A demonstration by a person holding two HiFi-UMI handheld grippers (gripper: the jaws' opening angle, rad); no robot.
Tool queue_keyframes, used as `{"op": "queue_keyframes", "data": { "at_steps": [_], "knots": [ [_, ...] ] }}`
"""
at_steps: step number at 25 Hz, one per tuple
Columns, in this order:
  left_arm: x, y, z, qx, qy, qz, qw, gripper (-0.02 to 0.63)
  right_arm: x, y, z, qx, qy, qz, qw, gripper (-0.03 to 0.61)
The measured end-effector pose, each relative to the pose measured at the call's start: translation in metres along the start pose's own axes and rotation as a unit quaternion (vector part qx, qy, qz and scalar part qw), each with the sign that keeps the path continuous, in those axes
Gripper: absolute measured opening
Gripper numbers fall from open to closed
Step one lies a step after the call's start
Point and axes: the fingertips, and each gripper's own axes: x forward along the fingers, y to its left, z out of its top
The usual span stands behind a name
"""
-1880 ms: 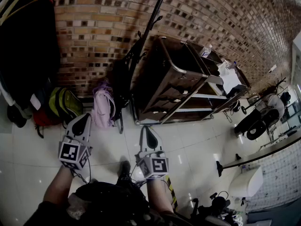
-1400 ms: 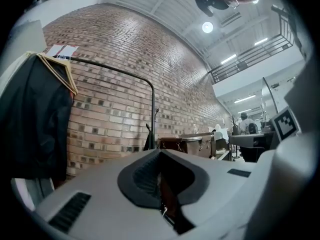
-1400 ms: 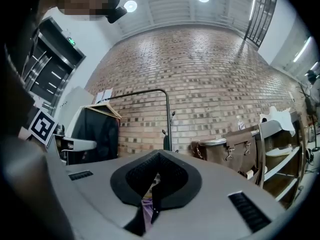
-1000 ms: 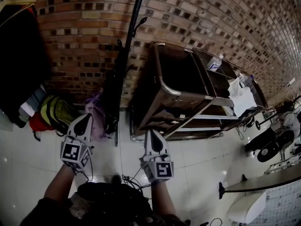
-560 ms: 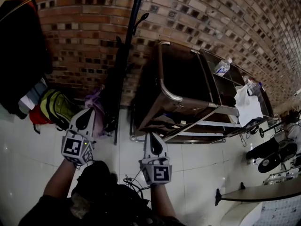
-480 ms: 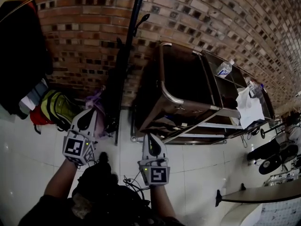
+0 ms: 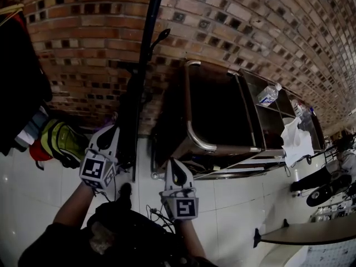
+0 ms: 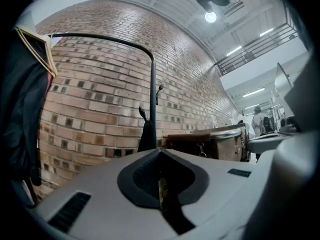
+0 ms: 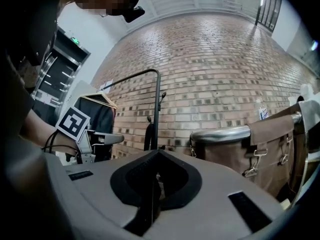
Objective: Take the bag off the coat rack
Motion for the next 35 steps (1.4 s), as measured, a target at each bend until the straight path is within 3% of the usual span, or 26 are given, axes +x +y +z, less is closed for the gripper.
{"op": "queue_keyframes", "data": {
  "at_steps": [2,4,9,21,26,32,33,35],
  "knots": [
    [0.024,0.006,-0.003,-0.002,0.007,-0.013,0.9999,0.040,0.020,-0.010,0.000,0.006,0.000,-0.006,1.000,0.008],
    [0.047,0.009,-0.009,-0.003,0.015,-0.029,0.9995,0.185,0.038,-0.018,0.001,0.004,-0.001,-0.009,1.000,0.008],
    [0.092,0.024,-0.015,-0.005,0.026,-0.044,0.9987,0.305,0.073,-0.024,-0.004,0.006,0.003,-0.008,1.000,0.008],
    [0.162,0.035,-0.030,-0.006,0.052,-0.064,0.9965,0.321,0.109,-0.040,-0.017,0.021,0.018,-0.019,0.999,0.008],
    [0.173,0.029,-0.032,0.011,0.063,-0.083,0.9945,0.143,0.118,-0.044,-0.022,0.025,0.021,-0.024,0.999,0.008],
    [0.163,0.031,-0.024,0.019,0.062,-0.105,0.9924,0.086,0.124,-0.048,-0.026,0.036,0.026,-0.033,0.998,0.008],
    [0.160,0.031,-0.022,0.015,0.059,-0.109,0.9921,0.041,0.125,-0.049,-0.027,0.036,0.027,-0.035,0.998,0.008],
    [0.153,0.028,-0.019,-0.004,0.057,-0.124,0.9907,0.034,0.128,-0.050,-0.027,0.037,0.026,-0.038,0.998,0.008]
  ]
}}
